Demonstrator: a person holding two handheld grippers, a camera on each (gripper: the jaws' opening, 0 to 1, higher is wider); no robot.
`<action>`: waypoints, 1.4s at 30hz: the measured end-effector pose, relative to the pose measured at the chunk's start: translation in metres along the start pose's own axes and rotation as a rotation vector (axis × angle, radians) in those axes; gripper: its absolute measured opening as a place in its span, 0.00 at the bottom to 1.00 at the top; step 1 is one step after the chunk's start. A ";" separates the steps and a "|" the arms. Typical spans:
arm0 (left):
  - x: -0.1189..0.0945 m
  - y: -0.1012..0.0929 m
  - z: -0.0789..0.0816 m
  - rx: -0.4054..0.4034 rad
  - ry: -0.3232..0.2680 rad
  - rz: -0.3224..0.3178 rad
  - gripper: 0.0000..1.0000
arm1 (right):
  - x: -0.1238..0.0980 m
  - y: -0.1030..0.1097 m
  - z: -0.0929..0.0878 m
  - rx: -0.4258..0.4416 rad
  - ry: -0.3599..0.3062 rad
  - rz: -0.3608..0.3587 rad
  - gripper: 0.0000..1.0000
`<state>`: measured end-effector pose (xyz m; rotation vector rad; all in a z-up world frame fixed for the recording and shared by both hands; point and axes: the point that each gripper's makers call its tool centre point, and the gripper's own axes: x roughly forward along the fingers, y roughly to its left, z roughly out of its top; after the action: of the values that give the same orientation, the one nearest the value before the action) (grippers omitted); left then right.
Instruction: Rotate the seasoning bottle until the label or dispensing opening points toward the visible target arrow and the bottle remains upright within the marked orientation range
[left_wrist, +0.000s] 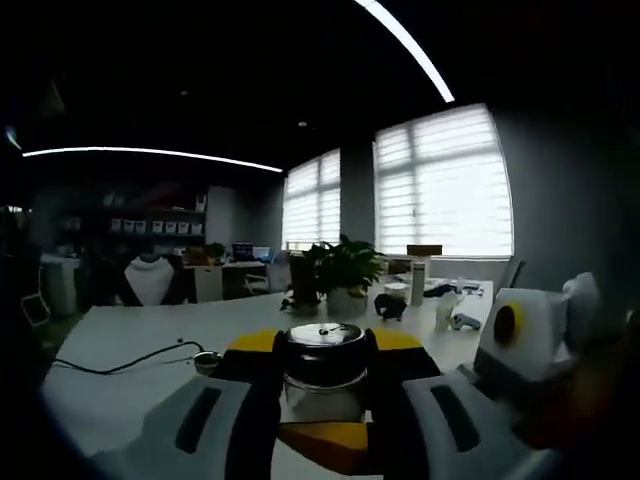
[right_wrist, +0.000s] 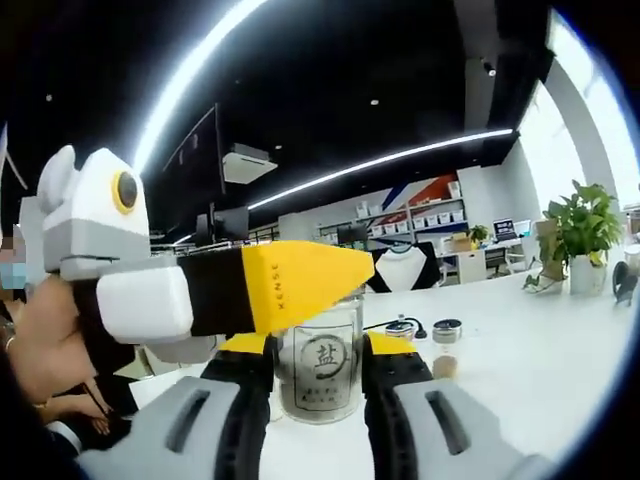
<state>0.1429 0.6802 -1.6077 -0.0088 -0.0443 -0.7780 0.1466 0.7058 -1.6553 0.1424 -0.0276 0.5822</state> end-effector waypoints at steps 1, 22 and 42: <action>0.000 -0.001 -0.001 0.015 0.008 -0.015 0.34 | 0.000 0.000 0.000 0.002 0.006 0.005 0.32; -0.013 0.007 0.021 -0.052 -0.037 -0.221 0.33 | -0.005 0.015 0.012 0.020 0.058 0.167 0.33; -0.026 -0.012 0.028 -0.017 -0.024 -0.446 0.34 | -0.012 0.038 0.016 0.006 0.079 0.364 0.31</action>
<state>0.1150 0.6902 -1.5813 -0.0247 -0.0642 -1.2239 0.1162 0.7285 -1.6353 0.1201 0.0257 0.9512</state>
